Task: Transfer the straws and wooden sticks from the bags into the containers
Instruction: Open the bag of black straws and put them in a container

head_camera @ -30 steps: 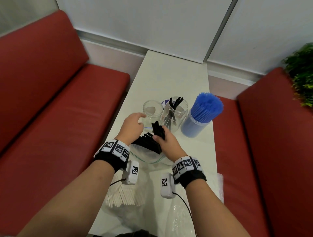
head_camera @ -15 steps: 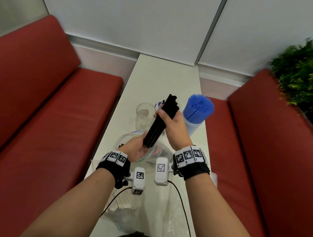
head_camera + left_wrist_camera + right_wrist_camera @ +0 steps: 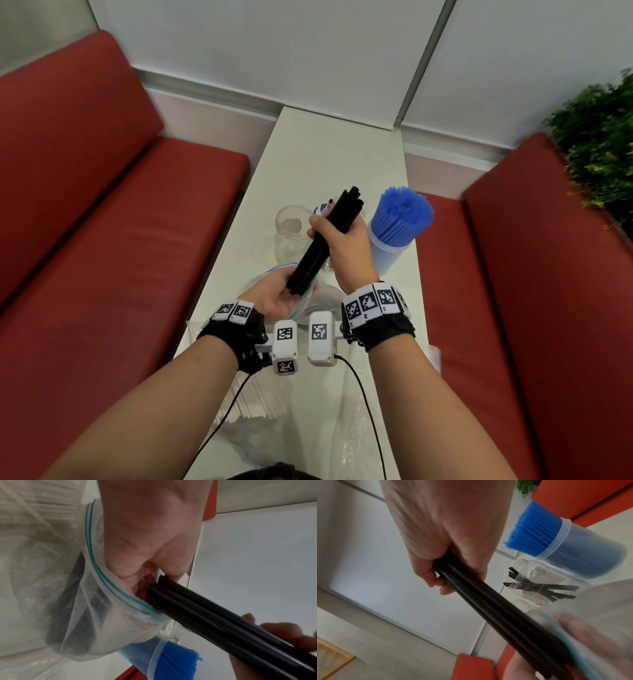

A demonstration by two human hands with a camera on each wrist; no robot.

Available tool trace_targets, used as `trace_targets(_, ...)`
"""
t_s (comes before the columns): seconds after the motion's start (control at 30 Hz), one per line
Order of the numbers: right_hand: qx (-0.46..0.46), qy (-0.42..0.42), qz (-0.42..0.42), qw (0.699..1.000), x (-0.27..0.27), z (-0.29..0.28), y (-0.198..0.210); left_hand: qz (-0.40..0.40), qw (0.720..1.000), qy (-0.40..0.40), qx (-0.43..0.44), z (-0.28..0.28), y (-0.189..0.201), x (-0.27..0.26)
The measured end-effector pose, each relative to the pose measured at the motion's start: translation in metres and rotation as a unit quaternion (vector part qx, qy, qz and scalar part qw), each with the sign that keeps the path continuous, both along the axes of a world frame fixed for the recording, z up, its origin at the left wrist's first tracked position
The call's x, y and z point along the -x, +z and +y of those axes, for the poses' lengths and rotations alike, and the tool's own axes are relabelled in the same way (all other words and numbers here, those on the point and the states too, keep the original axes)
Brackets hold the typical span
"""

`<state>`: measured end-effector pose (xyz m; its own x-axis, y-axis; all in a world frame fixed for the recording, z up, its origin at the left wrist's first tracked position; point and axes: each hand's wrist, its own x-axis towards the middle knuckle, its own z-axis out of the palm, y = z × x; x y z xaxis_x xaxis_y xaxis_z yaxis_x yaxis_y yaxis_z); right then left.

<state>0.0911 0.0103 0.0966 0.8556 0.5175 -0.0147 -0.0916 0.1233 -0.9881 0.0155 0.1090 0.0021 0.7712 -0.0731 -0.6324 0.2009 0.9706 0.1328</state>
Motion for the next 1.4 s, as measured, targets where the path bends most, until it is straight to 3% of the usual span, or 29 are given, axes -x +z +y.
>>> trace_targets(0.17,0.017,0.025,-0.01,0.999,0.006,0.003,-0.001,-0.005,0.999,-0.016,-0.028,-0.005,0.005,0.0)
trace_targets(0.3,0.038,0.05,-0.026,0.998,0.009,0.003,-0.003,0.036,0.995,-0.047,-0.075,-0.007,0.0,0.004)
trace_targets(0.53,0.048,0.107,0.029,0.993,0.015,0.002,-0.015,0.101,0.976,-0.113,-0.154,-0.009,-0.024,0.015)
trace_targets(0.83,0.058,0.126,0.013,0.99,0.016,0.002,-0.015,0.129,0.976,-0.083,-0.153,0.001,-0.027,0.012)
trace_targets(1.03,0.207,0.174,-0.072,0.96,0.001,-0.001,-0.014,0.064,0.98,-0.127,-0.14,0.008,-0.038,0.021)
trace_targets(1.2,0.283,0.254,-0.107,0.919,-0.015,-0.003,-0.001,0.032,0.981,-0.077,-0.175,0.012,-0.038,0.019)
trace_targets(1.3,0.256,0.252,-0.092,0.929,-0.023,-0.001,0.008,0.031,0.982,-0.042,-0.181,0.012,-0.036,0.012)
trace_targets(1.4,0.229,0.217,-0.095,0.944,-0.038,-0.003,0.021,0.1,0.976,0.004,-0.191,0.013,-0.032,0.006)
